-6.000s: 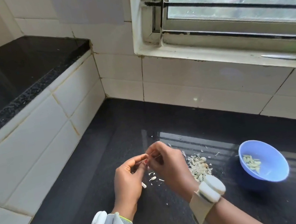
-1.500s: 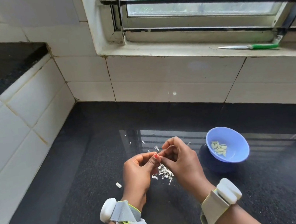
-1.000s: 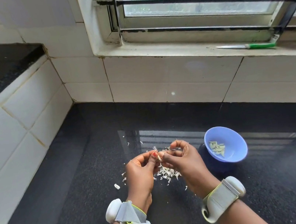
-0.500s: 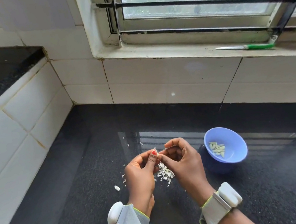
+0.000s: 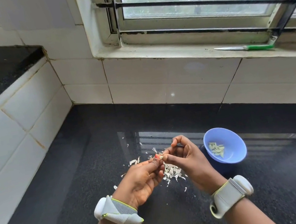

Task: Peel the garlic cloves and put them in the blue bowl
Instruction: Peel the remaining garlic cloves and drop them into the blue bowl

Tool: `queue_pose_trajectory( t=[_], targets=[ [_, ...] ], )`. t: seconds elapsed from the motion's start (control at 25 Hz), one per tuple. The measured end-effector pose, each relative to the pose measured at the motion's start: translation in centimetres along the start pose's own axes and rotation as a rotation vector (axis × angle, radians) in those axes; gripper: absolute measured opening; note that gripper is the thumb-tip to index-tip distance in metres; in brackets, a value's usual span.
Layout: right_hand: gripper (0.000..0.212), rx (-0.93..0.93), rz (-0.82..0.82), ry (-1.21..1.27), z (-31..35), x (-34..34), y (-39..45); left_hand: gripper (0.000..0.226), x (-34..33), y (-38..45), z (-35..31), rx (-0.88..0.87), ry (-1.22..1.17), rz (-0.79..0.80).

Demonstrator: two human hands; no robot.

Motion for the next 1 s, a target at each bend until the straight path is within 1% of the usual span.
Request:
queue_pose_trajectory(
  t=[0.08, 0.12, 0.24, 0.32, 0.44, 0.56, 0.68, 0.8, 0.88, 1.0],
  targets=[
    [0.027, -0.013, -0.014, 0.069, -0.3, 0.0, 0.0, 0.017, -0.2, 0.0, 0.1, -0.039, -0.031, -0.005],
    [0.025, -0.016, -0.038, 0.084, -0.5, 0.1, 0.0, 0.015, -0.1, 0.0, 0.0, -0.111, 0.021, -0.043],
    [0.021, 0.002, -0.148, 0.025, -1.0, 0.3, 0.0, 0.014, 0.3, -0.3, -1.0, -0.401, 0.342, -0.197],
    [0.018, 0.036, -0.193, -0.065, -0.8, 0.3, 0.0, 0.012, 0.4, -0.6, -1.6, -0.516, 0.483, -0.252],
    [0.016, 0.071, -0.19, -0.196, -0.3, 0.1, -0.2, 0.007, 0.6, -0.9, -1.8, -0.553, 0.498, -0.309],
    [0.022, 0.134, -0.182, -0.376, -0.1, 0.0, -0.2, 0.013, 0.6, -0.9, -1.8, -0.55, 0.527, -0.322],
    [0.023, 0.18, -0.21, -0.425, 0.2, 0.0, -0.4, 0.017, 0.2, -1.0, -2.4, -0.603, 0.696, -0.324],
    [0.024, 0.216, -0.202, -0.473, 0.6, -0.2, -0.6, 0.008, 0.0, -1.4, -3.1, -0.649, 0.872, -0.385],
    [0.025, 0.223, -0.189, -0.489, 0.7, -0.3, -0.6, 0.007, -0.1, -1.6, -3.5, -0.665, 0.94, -0.408],
    [0.028, 0.217, -0.173, -0.516, 0.5, -0.3, -0.6, 0.009, -0.1, -1.7, -3.5, -0.65, 0.972, -0.418]
  ],
)
Point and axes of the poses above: each hand's wrist, its own y-axis towards the middle knuckle, its own x-axis out of the back of the hand, z = x × y, the point moved 6 cm from there along y, towards the middle knuckle, and after that the axes turned 5 degrees about y, right-handed, at the moved point
